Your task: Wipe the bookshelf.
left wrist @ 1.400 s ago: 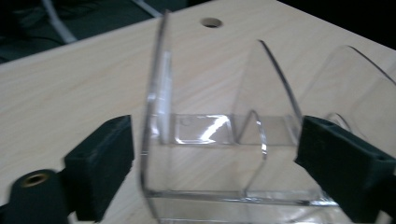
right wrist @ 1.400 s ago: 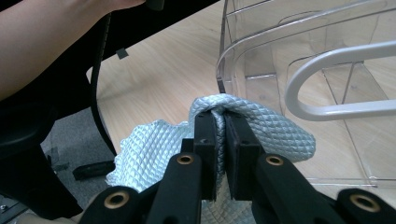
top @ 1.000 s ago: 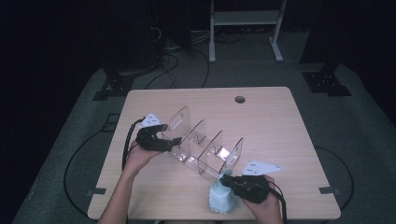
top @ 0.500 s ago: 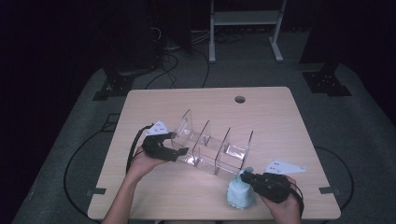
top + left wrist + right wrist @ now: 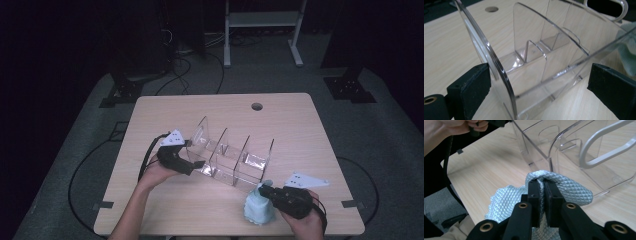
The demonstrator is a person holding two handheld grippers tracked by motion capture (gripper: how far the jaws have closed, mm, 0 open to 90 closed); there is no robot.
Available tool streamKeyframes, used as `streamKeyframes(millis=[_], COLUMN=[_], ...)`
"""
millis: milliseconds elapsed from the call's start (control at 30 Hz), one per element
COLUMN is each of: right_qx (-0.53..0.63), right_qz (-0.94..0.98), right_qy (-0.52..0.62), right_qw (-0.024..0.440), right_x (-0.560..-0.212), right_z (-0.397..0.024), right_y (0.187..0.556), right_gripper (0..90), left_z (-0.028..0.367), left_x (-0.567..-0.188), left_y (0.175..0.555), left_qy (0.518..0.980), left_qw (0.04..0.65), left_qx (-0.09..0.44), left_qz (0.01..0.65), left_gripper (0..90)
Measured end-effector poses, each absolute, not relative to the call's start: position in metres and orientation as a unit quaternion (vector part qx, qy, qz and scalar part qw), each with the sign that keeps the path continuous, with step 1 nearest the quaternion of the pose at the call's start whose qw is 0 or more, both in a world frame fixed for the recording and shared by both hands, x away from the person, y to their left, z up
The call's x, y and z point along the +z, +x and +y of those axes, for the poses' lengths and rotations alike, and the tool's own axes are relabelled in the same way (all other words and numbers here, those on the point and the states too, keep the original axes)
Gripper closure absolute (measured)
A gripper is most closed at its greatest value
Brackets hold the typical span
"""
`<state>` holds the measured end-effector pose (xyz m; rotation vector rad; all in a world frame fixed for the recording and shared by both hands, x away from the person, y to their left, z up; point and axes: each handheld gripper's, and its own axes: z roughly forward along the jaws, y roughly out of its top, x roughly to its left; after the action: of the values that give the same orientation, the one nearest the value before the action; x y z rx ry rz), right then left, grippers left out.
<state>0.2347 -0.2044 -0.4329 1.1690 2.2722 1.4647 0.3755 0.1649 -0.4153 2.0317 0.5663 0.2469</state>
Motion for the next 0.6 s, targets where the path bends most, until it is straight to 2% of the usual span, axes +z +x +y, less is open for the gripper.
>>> streamKeyframes(millis=[300, 600], right_qx=[0.491, 0.489], right_qz=[0.770, 0.755], right_qy=[0.397, 0.423], right_qw=[0.093, 0.108], right_x=[-0.437, -0.437], right_z=[-0.202, -0.223], right_y=[0.240, 0.249], right_gripper=[83.4, 83.3], left_z=[0.156, 0.156], left_x=[-0.414, -0.415], left_y=[0.384, 0.372], left_qy=[0.845, 0.850], left_qw=[0.479, 0.485], left_qx=[0.092, 0.074], left_qz=[0.220, 0.192], left_gripper=[3.9, 10.1])
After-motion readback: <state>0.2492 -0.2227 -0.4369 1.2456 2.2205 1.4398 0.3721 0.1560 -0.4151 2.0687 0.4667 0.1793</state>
